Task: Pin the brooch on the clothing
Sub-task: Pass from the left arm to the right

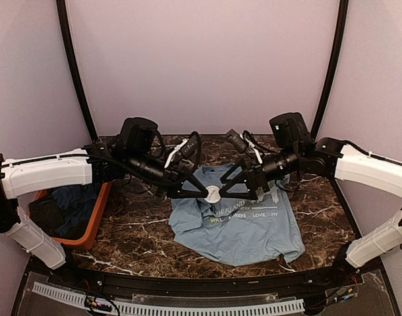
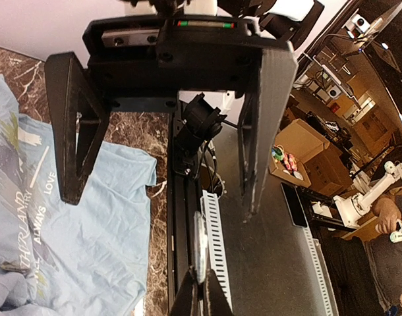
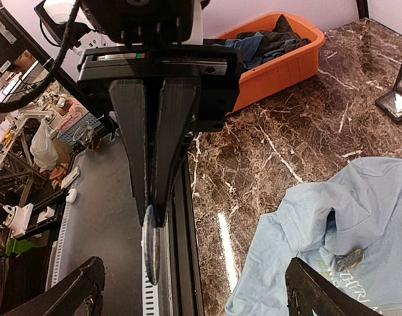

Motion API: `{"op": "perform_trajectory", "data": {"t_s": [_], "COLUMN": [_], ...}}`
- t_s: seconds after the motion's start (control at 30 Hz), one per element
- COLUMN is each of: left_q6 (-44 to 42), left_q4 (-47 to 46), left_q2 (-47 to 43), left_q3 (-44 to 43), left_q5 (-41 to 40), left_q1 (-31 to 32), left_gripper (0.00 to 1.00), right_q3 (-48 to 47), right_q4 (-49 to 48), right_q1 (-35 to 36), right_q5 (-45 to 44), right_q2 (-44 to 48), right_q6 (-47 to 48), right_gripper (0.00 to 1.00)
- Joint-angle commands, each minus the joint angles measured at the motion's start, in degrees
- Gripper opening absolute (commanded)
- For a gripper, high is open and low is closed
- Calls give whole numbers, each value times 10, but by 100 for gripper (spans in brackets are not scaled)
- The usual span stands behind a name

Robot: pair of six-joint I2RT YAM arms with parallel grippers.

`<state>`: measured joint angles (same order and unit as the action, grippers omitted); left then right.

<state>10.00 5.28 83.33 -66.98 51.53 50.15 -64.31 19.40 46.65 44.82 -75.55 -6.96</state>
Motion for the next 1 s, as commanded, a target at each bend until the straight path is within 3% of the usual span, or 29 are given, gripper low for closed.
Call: {"op": "perform_trajectory", "data": {"t_s": [0.0,0.23,0.7,0.97], "left_q6": [14,32,38,41], "left_q4": [-35,-80,-79,-70], "left_q2": [-17,-29,-40,-41], "left_q3": [36,65,80,88], "left_q5": [12,11,-4,-40], "left_q1": [5,6,7,7], "left_gripper": [1,1,1,1], "right_q3": [2,6,14,15], "right_q4": [-26,-41,-31,-24], "right_q1": [-4,-3,2,20], "right_q5": [29,44,38,23], "right_q2": [-6,-12,-33,-38], "right_q6": [-14,-28,-39,-23], "right_gripper": [91,80,65,49]}}
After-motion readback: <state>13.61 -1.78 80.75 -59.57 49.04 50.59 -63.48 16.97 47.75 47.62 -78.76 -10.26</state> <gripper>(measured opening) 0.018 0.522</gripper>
